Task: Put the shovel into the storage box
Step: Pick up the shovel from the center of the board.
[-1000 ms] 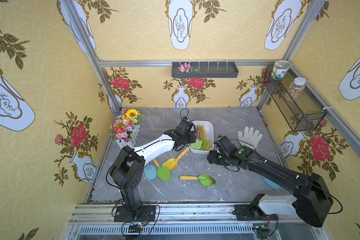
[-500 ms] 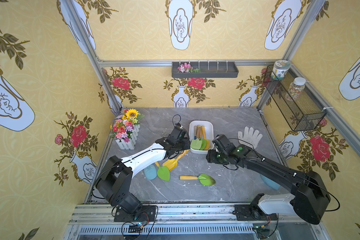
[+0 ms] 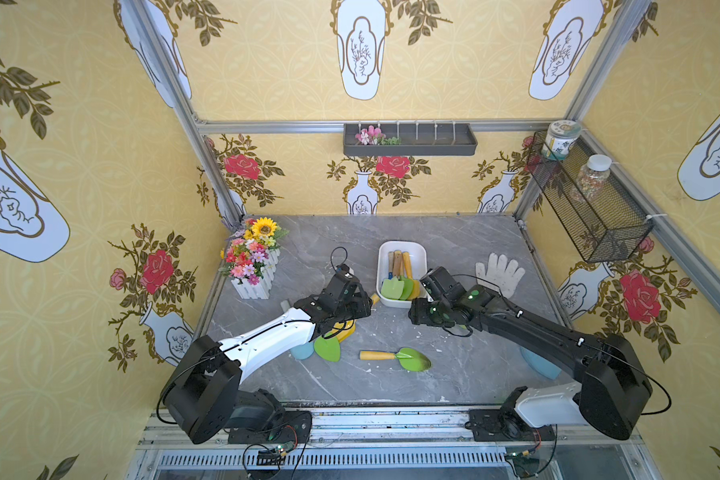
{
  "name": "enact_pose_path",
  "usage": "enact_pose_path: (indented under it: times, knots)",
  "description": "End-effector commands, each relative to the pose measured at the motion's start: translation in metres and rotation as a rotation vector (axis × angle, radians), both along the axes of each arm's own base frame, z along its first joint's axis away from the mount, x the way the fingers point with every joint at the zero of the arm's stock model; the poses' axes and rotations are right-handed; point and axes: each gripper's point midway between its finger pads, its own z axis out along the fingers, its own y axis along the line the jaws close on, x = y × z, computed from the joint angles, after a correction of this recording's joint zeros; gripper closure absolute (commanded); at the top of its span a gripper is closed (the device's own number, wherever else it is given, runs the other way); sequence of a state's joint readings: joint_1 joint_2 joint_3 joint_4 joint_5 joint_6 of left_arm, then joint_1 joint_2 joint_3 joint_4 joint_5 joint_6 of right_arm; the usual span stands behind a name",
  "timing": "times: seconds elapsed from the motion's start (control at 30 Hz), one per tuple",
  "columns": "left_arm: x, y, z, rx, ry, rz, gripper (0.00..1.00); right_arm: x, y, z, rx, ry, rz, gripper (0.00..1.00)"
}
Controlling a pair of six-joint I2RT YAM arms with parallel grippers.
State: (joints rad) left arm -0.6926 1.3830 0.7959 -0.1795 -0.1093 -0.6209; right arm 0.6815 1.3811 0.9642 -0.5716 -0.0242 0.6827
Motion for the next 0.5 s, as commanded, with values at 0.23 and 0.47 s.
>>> enact_pose_path:
  times: [0.23, 0.47]
  knots:
    - [0.000, 0.003, -0.031, 0.074, -0.006, -0.053, 0.34, -0.001, 0.008, -0.001, 0.015, -0.006, 0.024, 0.33]
    - [0.005, 0.006, -0.048, 0.144, -0.024, -0.078, 0.31, -0.003, 0.006, -0.002, 0.012, -0.006, 0.027, 0.33]
